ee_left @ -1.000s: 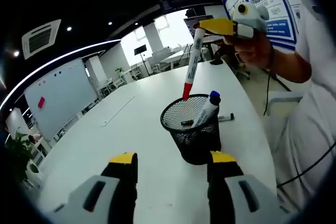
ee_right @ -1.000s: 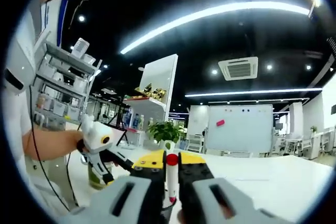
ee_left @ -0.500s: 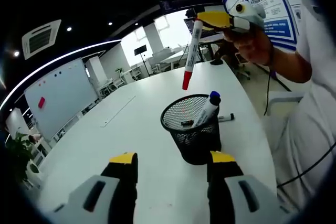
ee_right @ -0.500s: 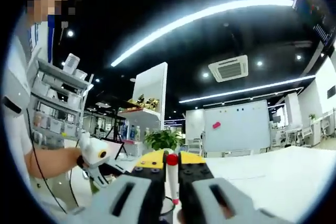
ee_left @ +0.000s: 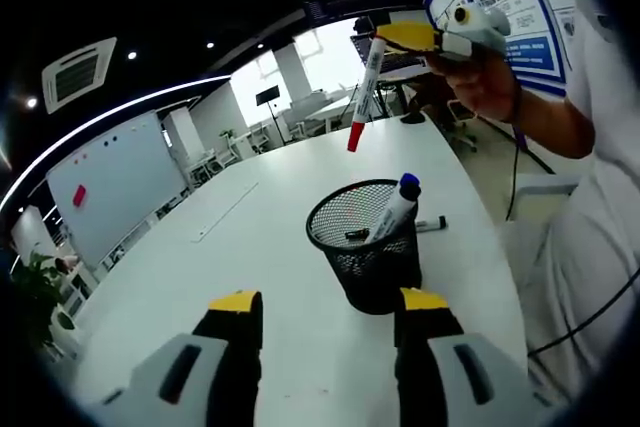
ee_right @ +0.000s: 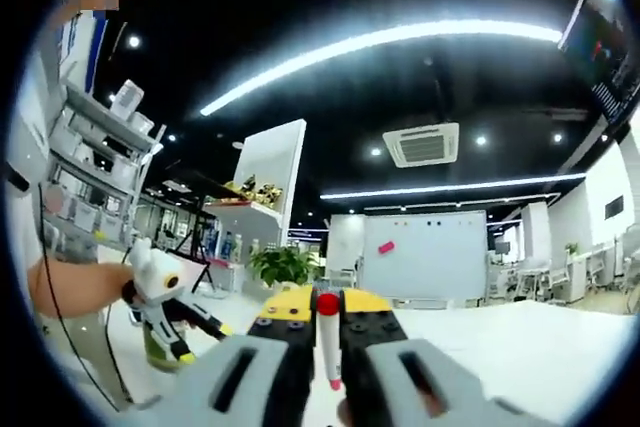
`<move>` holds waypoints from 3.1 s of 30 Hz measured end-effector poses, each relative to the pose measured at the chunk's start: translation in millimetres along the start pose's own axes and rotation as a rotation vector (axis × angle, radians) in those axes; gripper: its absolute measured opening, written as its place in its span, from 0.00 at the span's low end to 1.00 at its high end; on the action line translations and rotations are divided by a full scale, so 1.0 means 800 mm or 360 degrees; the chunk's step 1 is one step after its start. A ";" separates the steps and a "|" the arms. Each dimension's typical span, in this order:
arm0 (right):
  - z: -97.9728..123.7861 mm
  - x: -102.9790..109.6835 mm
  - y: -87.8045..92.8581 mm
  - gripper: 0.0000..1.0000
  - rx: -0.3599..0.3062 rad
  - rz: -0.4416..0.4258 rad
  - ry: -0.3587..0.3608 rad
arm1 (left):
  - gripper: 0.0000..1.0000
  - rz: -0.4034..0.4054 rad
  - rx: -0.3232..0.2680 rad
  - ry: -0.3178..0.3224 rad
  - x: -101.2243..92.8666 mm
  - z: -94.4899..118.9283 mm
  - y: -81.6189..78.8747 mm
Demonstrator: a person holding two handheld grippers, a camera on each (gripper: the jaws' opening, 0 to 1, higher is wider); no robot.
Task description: Pick up the whiteboard markers from the pen holder and place them facing the whiteboard neatly
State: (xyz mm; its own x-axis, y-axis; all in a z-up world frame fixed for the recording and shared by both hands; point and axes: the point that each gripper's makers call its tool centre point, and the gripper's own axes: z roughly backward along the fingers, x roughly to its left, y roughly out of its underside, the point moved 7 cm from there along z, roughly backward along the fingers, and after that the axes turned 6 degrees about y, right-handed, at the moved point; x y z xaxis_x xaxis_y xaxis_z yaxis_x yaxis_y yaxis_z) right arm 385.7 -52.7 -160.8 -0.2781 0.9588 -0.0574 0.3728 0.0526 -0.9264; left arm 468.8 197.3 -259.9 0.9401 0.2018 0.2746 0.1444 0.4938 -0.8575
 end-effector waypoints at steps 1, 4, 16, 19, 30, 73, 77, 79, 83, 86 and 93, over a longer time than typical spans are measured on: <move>0.001 -0.001 0.001 0.08 0.0002 0.0012 0.0011 | 0.54 0.0000 0.0000 0.0000 0.000 0.000 0.000; 0.003 -0.004 0.001 0.08 0.0005 0.0024 0.0031 | 0.54 0.0000 0.0000 -0.0001 0.000 0.000 0.000; 0.012 -0.019 0.010 0.08 0.0010 0.0105 0.0144 | 0.54 0.0000 0.0001 0.0001 0.003 -0.001 0.001; 0.014 -0.023 0.015 0.08 0.0036 0.0110 0.0156 | 0.54 0.0000 0.0008 0.0004 0.003 -0.001 0.001; 0.018 -0.029 0.034 0.08 0.0085 0.0119 0.0183 | 0.53 0.0016 0.0023 0.0002 0.004 -0.002 0.002; 0.046 -0.023 0.093 0.08 0.0258 0.0128 0.0263 | 0.53 0.0004 0.0018 0.0001 0.000 -0.002 0.000; 0.047 -0.023 0.095 0.08 0.0267 0.0130 0.0262 | 0.53 0.0004 0.0018 0.0000 -0.001 -0.002 0.000; 0.047 -0.022 0.096 0.08 0.0268 0.0135 0.0263 | 0.53 0.0004 0.0017 0.0001 -0.001 -0.002 0.000; 0.047 -0.018 0.103 0.08 0.0289 0.0135 0.0256 | 0.53 0.0003 0.0017 -0.0001 -0.002 -0.002 -0.001; 0.048 -0.015 0.106 0.08 0.0301 0.0134 0.0249 | 0.53 0.0003 0.0017 -0.0001 -0.003 -0.002 -0.001; 0.050 -0.014 0.108 0.08 0.0337 0.0179 0.0260 | 0.53 0.0003 0.0017 -0.0002 -0.005 -0.001 -0.001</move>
State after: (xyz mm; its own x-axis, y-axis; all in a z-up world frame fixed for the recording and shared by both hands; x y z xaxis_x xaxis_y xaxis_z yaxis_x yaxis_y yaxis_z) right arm 385.6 -70.2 -255.2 -0.0926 0.9885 -0.1195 0.1956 -0.0996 -0.9756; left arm 465.5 195.1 -260.4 0.9400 0.2035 0.2737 0.1396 0.5027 -0.8531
